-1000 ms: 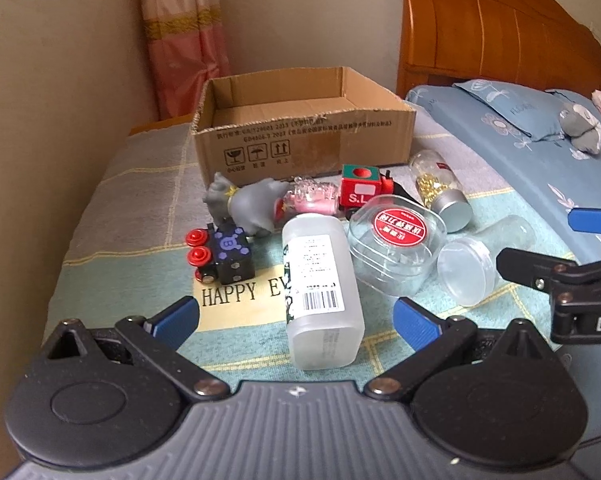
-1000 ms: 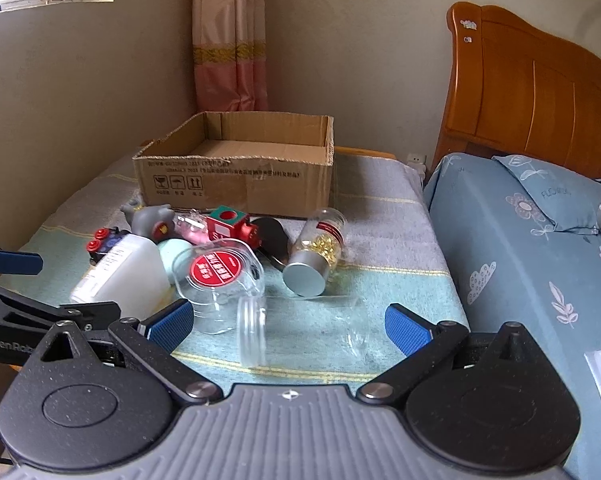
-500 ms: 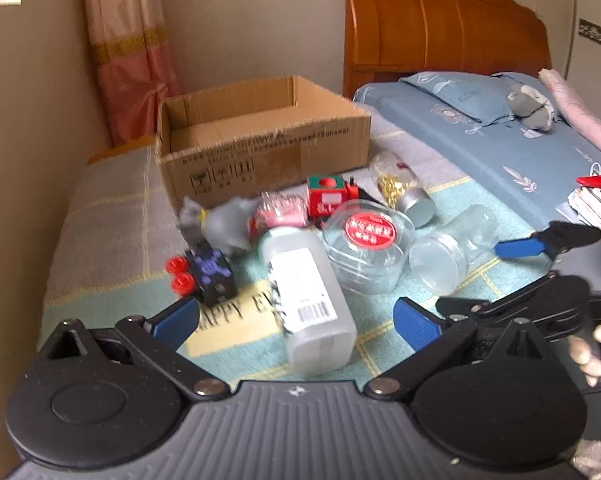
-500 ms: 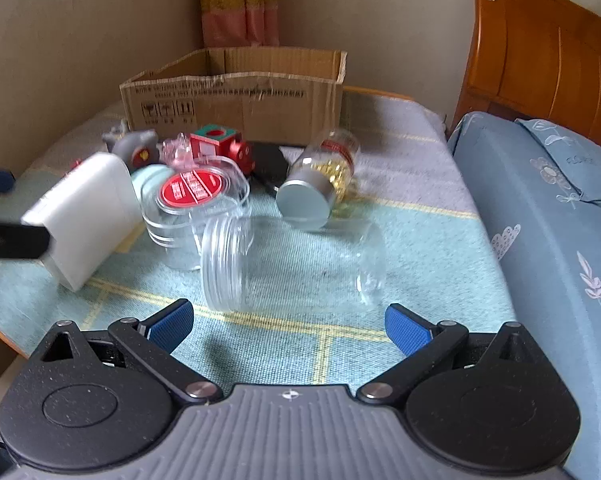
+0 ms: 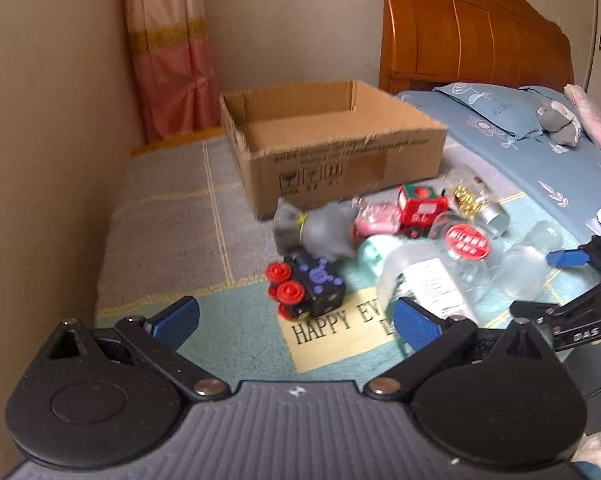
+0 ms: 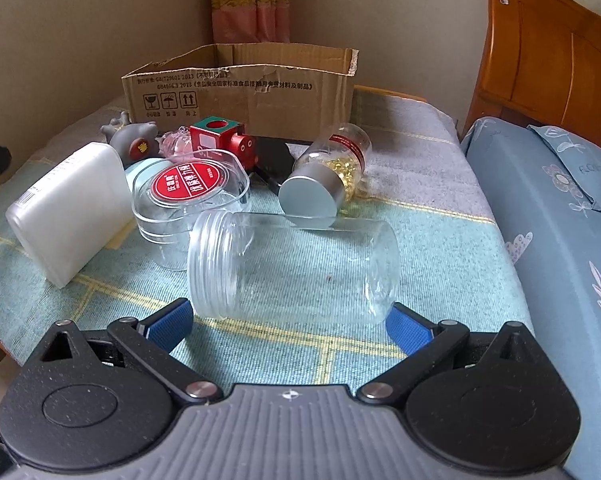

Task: Organize rigid objects
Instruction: 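Move left tool to black toy train car while right tool reaches the clear jar, then close left tool on the train car while right tool closes on the clear jar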

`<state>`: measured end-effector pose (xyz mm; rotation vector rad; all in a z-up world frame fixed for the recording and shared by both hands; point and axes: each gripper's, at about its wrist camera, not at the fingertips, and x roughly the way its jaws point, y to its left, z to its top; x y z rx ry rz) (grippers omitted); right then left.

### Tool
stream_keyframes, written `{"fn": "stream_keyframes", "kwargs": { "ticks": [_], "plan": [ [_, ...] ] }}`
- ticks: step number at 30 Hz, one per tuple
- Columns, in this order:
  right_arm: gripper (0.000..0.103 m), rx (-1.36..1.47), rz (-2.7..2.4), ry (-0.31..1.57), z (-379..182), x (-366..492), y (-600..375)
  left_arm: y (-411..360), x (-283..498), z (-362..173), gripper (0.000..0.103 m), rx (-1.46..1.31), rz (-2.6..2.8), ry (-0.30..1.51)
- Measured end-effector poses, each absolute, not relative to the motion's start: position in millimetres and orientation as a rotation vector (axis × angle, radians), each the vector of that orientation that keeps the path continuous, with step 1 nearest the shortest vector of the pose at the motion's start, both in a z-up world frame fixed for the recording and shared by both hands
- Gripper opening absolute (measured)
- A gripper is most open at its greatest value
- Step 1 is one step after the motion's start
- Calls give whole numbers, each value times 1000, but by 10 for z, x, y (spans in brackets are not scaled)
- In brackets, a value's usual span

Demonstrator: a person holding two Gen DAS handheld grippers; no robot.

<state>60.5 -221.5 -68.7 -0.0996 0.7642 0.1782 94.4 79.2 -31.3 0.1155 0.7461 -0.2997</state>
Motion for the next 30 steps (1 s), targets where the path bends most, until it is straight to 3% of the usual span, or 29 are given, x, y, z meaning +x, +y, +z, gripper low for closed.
{"fn": "stream_keyframes", "kwargs": {
  "ticks": [8, 25, 27, 30],
  "plan": [
    [103, -99, 171, 765, -684, 624, -2201, 871, 1258, -821, 102, 96, -303, 859],
    [103, -97, 171, 755, -686, 669, -2168, 780, 1729, -862, 102, 165, -366, 804],
    [103, -96, 172, 752, -689, 673, -2166, 742, 1724, -851, 99, 194, -388, 782],
    [103, -96, 173, 747, -692, 673, -2169, 701, 1703, -818, 85, 212, -435, 762]
  ]
}}
